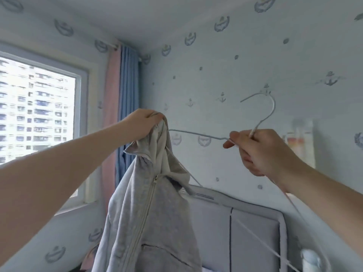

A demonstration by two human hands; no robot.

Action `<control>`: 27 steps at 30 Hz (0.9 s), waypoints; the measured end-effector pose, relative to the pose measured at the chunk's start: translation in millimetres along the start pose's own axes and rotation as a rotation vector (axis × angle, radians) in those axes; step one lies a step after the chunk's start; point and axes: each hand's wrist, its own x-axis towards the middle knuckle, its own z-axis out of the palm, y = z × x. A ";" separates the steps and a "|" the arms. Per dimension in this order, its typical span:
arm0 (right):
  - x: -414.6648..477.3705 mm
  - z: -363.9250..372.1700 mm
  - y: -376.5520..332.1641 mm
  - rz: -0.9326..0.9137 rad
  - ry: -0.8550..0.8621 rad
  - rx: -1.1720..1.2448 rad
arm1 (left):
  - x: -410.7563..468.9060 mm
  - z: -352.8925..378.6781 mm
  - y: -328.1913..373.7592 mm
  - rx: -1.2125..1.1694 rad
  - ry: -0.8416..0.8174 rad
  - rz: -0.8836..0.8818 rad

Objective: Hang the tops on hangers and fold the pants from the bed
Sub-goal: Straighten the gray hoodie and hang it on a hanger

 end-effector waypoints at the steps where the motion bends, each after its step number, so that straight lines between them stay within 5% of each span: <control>1: -6.3 19.0 10.8 -0.005 -0.024 0.010 | -7.7 -0.9 -22.9 0.019 -0.024 0.008; 11: -135.5 167.4 145.6 0.258 -0.250 0.309 | -150.8 33.4 -216.9 0.107 -0.294 -0.186; 17: -222.2 230.5 213.4 0.414 -0.431 0.218 | -274.2 91.0 -317.6 -0.020 -0.264 -0.566; 22: -273.9 251.8 234.2 0.457 -0.529 0.053 | -359.3 132.7 -337.4 -0.144 -0.248 -0.732; 27: -296.7 246.1 242.2 0.557 -0.532 0.004 | -387.1 149.5 -315.0 -0.193 -0.336 -0.714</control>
